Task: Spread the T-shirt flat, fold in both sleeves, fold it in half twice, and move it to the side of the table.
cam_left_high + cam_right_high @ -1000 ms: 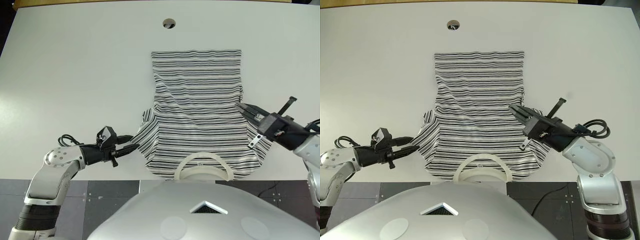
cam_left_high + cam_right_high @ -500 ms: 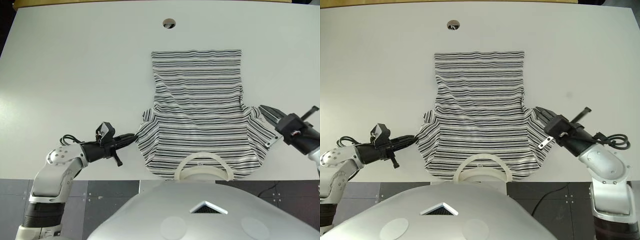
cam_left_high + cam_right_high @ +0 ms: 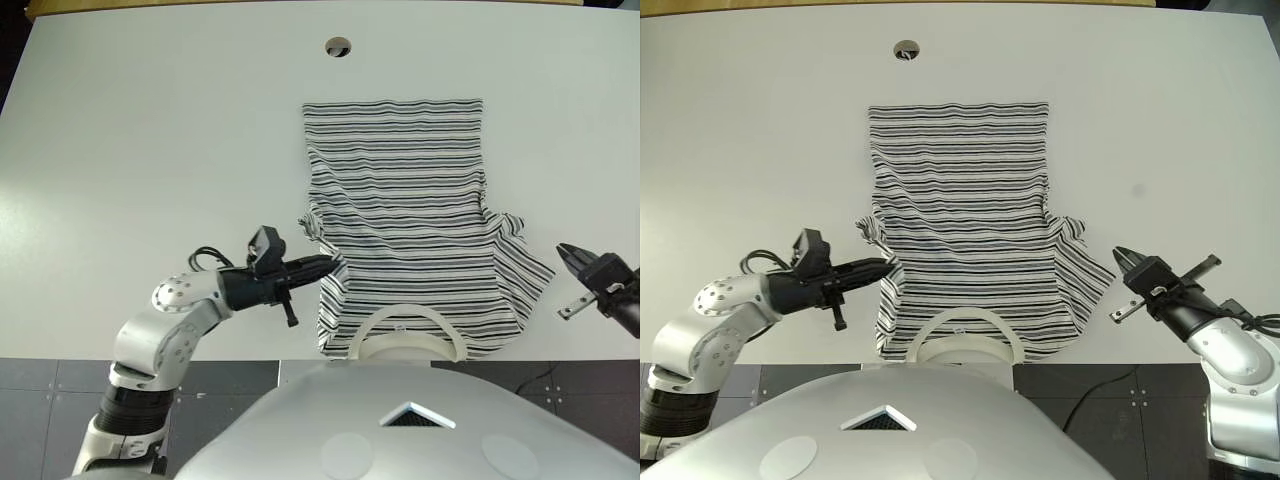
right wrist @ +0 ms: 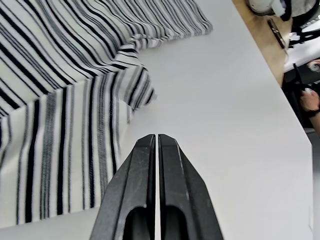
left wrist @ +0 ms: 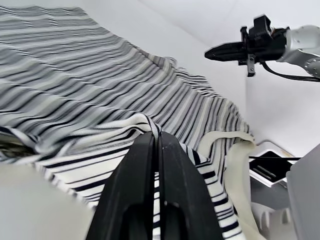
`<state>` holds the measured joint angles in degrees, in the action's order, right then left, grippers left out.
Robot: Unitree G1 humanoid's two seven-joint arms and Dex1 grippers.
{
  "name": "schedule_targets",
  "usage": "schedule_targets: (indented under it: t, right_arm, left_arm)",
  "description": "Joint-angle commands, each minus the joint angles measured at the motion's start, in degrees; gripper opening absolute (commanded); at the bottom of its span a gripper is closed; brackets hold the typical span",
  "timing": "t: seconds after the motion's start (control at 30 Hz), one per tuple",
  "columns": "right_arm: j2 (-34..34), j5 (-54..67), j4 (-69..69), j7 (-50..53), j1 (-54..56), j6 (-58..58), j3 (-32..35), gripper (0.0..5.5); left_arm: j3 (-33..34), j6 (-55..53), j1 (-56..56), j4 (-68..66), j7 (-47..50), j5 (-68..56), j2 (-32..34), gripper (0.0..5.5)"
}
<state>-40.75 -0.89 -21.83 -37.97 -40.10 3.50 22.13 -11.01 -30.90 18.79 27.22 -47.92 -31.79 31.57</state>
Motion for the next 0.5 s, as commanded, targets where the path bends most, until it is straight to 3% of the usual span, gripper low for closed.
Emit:
schedule_targets:
  t: [0.03, 0.3, 0.4, 0.5]
  right_arm:
    - [2.17, 5.91, -0.34, -0.93, 1.21, -1.11, 1.76, 0.10]
    - [3.14, 13.38, 0.89, -2.84, 4.64, -7.76, -0.52, 1.59]
    - [1.87, 12.07, 3.27, -3.89, 6.88, -9.30, -2.90, 2.14]
    - [1.10, 9.97, 7.46, -3.05, 8.66, -10.95, -3.68, 2.14]
  left_arm:
    - [-5.64, 0.03, -2.51, -3.04, 4.16, 5.79, -2.72, 0.45]
    - [-8.54, 0.41, -1.87, -5.48, 7.25, 9.93, -4.32, 1.79]
    - [-4.73, 0.88, 0.25, -2.79, 8.74, 6.86, -5.96, 1.84]
    - [-0.14, 0.92, 1.44, 0.68, 9.76, 3.59, -6.48, 1.84]
